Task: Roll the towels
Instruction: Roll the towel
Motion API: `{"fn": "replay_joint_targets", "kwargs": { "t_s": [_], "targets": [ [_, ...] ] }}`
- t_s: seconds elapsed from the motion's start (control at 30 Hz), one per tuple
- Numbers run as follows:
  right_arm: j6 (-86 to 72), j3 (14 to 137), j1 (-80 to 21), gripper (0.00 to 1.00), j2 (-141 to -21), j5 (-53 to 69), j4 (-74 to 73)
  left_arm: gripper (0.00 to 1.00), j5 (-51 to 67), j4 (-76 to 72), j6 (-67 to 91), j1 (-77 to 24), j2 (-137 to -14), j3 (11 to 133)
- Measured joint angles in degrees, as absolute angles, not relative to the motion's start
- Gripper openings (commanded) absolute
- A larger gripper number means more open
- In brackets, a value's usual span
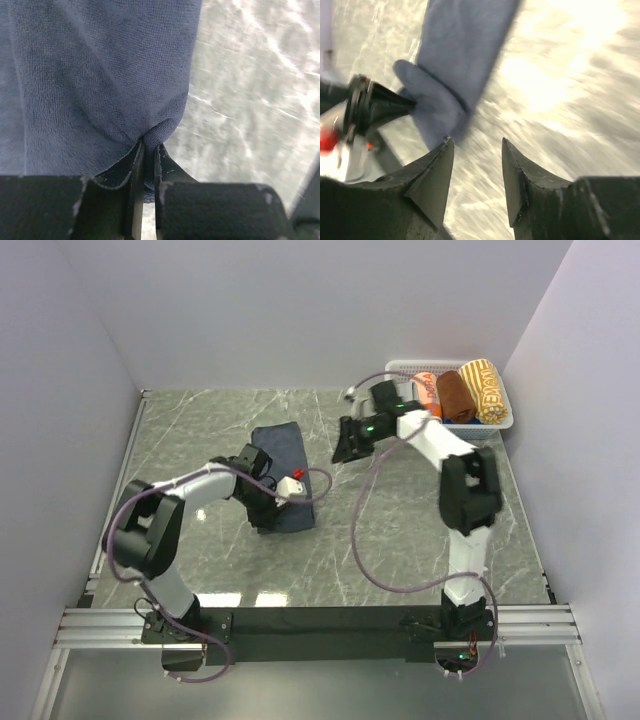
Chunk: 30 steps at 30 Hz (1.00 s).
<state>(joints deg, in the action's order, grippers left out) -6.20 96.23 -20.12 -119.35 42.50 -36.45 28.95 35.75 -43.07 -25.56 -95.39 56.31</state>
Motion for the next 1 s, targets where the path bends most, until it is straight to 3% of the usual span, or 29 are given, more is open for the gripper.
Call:
{"fn": "replay_joint_targets", "kwargs": {
  "t_s": [0.1, 0.2, 0.27, 0.3, 0.5, 0.7, 1.0],
  "targets": [
    [-1.3, 90.5, -16.5, 0.53, -109.3, 38.9, -36.0, 0.01, 33.3, 43.2, -44.7, -23.4, -100.7, 61.7],
    [3.4, 80.6, -15.9, 0.61, -96.9, 35.7, -32.3, 0.01, 37.4, 50.2, -46.2, -21.1, -106.3, 67.3],
    [6.1, 72.6, -16.5, 0.84, -87.7, 34.2, -29.4, 0.0, 39.7, 53.9, -46.9, -19.8, -109.5, 70.3],
    [7.5, 69.1, -17.1, 0.9, -83.1, 33.1, -27.7, 0.01, 40.9, 56.1, -47.3, -19.1, -111.4, 72.1],
    [16.7, 62.8, -21.3, 0.93, -69.9, 32.4, -22.3, 0.01, 45.2, 64.1, -47.2, -16.7, -119.1, 79.0],
    [29.2, 69.3, -29.2, 0.95, -79.5, 32.6, -28.2, 0.01, 45.8, 67.7, -45.5, -16.5, -122.8, 82.6],
    [42.4, 64.8, -46.5, 0.83, -88.7, 22.6, -23.0, 0.01, 47.4, 70.6, -41.3, -16.2, -126.6, 85.5]
  ]
}}
